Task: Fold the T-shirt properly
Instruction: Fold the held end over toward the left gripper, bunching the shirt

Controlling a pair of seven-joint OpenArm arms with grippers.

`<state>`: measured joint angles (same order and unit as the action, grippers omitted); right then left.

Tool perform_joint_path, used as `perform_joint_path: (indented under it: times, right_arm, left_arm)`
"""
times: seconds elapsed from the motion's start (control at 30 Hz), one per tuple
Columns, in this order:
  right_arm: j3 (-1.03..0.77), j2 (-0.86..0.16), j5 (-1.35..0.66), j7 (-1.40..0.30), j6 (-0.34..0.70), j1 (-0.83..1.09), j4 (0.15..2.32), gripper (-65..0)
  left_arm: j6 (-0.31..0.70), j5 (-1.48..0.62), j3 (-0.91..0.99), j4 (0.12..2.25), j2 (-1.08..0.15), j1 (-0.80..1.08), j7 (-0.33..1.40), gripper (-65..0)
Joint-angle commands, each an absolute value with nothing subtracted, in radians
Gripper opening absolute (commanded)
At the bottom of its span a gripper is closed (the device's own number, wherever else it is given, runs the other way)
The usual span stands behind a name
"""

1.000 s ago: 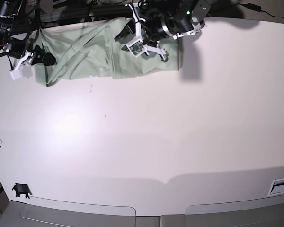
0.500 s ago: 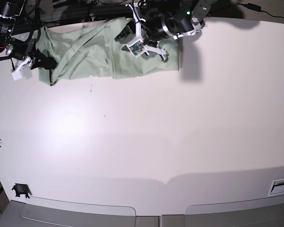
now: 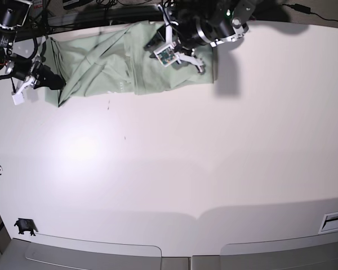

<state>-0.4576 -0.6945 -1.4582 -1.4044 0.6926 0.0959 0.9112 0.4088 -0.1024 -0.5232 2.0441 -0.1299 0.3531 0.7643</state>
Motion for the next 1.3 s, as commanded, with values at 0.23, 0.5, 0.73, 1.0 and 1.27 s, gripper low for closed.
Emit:
perform_joint_path:
  times: [0.23,0.5,0.73,1.0,1.27]
  right_arm:
    - [-0.463,-0.723,-1.484,-1.396,0.698,0.078,0.933,-65.0]
    - [-0.463,-0.723,-1.484,-1.396,0.698,0.078,1.016,-65.0]
    - [-0.463,-0.723,-1.484,-1.396,0.698,0.081,1.185,-65.0]
    - [-0.463,-0.646,-1.484,-1.396,0.698,0.081,1.474,-65.0]
    - [-0.456,-0.440,-1.484,-1.396,0.698,0.128,1.792,-65.0]
  left_arm:
    - [0.163,0.102,-0.524,2.064,-0.240,0.350,0.755,-65.0]
    - [0.071,0.213,-0.513,2.064,-0.306,0.376,0.808,-65.0]
    - [0.070,0.208,-0.362,2.064,-0.305,0.461,0.807,-65.0]
    - [0.099,0.118,-0.219,2.064,-0.305,0.552,0.798,-65.0]
    - [0.101,0.121,-0.216,2.064,-0.305,0.580,0.800,-65.0]
